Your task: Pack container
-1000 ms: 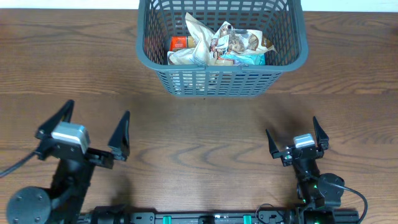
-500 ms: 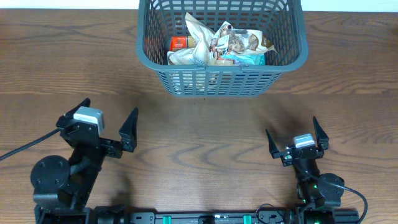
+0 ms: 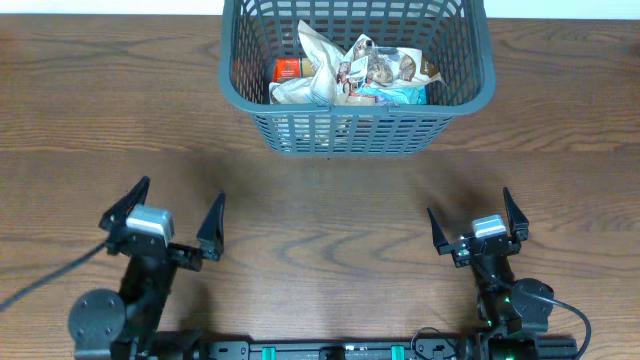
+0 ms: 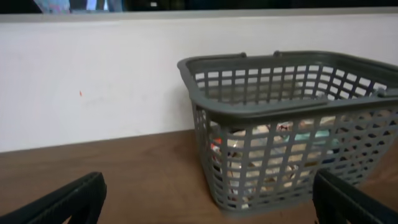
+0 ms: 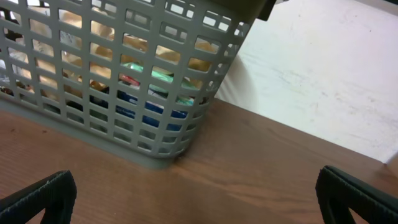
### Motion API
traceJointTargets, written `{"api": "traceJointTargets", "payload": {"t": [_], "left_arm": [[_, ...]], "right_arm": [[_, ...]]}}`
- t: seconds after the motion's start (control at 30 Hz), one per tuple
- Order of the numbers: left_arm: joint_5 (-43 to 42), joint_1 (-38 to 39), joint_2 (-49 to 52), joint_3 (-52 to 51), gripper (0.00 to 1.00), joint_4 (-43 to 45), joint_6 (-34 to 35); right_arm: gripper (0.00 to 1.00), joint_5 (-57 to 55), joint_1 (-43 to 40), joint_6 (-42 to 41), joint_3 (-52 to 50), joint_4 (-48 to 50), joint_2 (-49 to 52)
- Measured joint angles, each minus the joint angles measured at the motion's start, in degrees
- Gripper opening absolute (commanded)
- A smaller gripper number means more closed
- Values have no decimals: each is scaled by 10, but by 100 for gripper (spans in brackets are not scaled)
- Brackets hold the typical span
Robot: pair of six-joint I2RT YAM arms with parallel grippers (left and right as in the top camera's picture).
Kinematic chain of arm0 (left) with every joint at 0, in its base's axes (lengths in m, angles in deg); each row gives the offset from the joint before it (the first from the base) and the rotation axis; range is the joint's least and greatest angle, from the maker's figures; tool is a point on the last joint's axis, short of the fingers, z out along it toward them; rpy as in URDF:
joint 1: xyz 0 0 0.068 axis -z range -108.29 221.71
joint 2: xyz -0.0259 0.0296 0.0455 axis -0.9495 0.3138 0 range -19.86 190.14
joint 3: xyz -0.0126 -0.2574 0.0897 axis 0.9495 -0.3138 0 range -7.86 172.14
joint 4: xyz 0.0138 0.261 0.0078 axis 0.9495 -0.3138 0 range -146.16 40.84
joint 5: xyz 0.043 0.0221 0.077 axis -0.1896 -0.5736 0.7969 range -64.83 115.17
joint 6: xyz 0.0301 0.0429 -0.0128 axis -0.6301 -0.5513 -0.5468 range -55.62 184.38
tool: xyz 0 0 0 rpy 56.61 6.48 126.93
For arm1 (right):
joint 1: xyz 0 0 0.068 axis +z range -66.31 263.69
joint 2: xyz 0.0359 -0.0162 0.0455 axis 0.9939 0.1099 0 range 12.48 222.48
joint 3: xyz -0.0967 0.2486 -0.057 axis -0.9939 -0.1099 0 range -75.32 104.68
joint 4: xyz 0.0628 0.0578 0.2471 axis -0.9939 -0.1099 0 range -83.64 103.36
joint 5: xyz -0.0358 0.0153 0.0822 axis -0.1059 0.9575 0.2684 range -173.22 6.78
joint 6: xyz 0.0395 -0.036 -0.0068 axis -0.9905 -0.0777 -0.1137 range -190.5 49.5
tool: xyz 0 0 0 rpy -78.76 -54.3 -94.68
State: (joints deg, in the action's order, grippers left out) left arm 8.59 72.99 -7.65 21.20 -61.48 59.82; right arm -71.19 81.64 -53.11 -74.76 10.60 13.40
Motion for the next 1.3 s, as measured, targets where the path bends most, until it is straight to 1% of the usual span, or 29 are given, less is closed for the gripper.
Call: {"api": "traceJointTargets", "payload": {"t": [0.1,0.3,0.6,0.83,1.3], "left_arm": [[0,0,-31,-40,99,6,0],[0,0,-61,-96,99,10,0],[0,0,-113,-174,99,66,0],[0,0,-116,-218,99,108,0],[5,0,-116,-264,99,112,-4]], "right_arm": [[99,0,0,0,0,0,0],[99,0,0,0,0,0,0],[99,0,0,0,0,0,0],[99,0,0,0,0,0,0],[99,0,0,0,0,0,0]]}}
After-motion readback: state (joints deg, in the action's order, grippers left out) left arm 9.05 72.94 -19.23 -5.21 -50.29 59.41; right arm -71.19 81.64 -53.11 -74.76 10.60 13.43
